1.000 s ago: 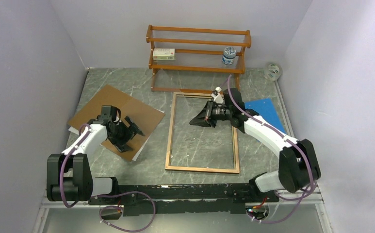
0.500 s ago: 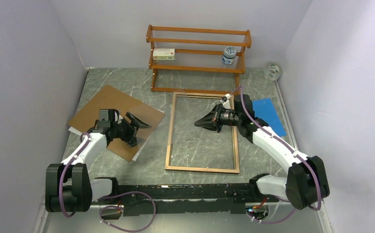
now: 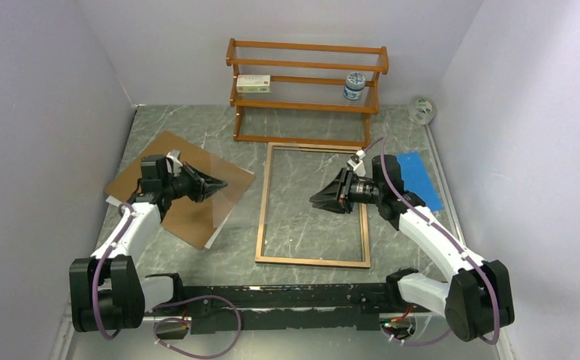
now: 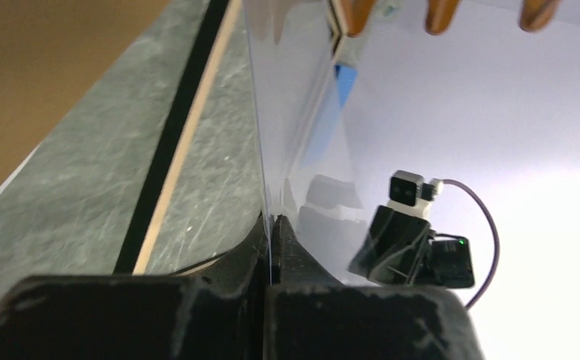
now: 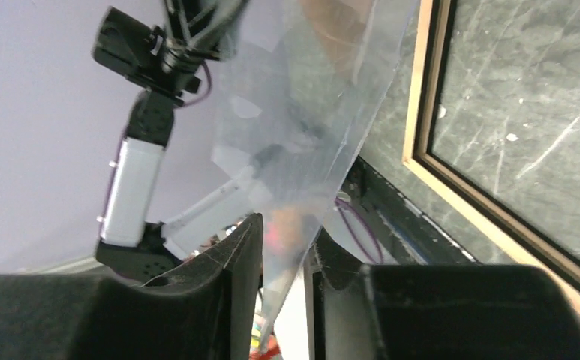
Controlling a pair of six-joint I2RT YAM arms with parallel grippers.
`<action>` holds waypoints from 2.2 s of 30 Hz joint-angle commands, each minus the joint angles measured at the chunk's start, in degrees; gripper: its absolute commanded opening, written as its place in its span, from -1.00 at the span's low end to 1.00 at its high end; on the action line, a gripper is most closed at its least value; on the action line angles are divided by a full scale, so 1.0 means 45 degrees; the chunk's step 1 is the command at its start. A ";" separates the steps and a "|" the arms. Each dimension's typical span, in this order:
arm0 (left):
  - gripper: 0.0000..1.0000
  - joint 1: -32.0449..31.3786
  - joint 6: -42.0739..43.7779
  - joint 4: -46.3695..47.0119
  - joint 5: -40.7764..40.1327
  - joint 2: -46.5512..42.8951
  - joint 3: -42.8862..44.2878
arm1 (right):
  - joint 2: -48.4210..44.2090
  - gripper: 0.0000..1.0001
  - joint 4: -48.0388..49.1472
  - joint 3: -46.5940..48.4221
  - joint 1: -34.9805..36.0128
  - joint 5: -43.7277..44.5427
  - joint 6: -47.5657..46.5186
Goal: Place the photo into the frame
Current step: Pick up the photo frame item at the center of the board.
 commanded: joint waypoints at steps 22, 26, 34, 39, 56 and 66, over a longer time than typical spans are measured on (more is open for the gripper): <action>-0.95 0.0028 -0.0120 0.1706 0.4840 -0.0073 0.7382 | 0.0797 0.84 0.6698 0.0068 -0.0741 0.2512 -0.1277; -0.95 0.0020 -0.0474 0.1738 0.4904 -0.0140 0.7937 | 0.0962 0.86 0.9100 0.0407 -0.0740 0.2437 0.0191; -0.95 0.0027 -0.1191 0.2317 0.5046 -0.0068 0.8199 | 0.0694 0.80 1.2384 0.0184 -0.0738 0.2327 0.1982; -0.95 0.0030 -0.2193 0.3516 0.5218 0.0051 0.7792 | 0.1861 0.51 1.3808 0.0733 -0.0743 0.1313 0.3629; -0.59 -0.0048 0.0783 0.0382 0.4706 0.0317 0.6404 | 0.1847 -1.00 1.3107 0.0158 -0.0832 0.0707 0.2946; 0.62 -0.0127 0.6222 -0.5138 0.0715 0.1333 0.5437 | -0.0194 -1.00 0.5615 -0.0888 -0.1570 0.0251 -0.1638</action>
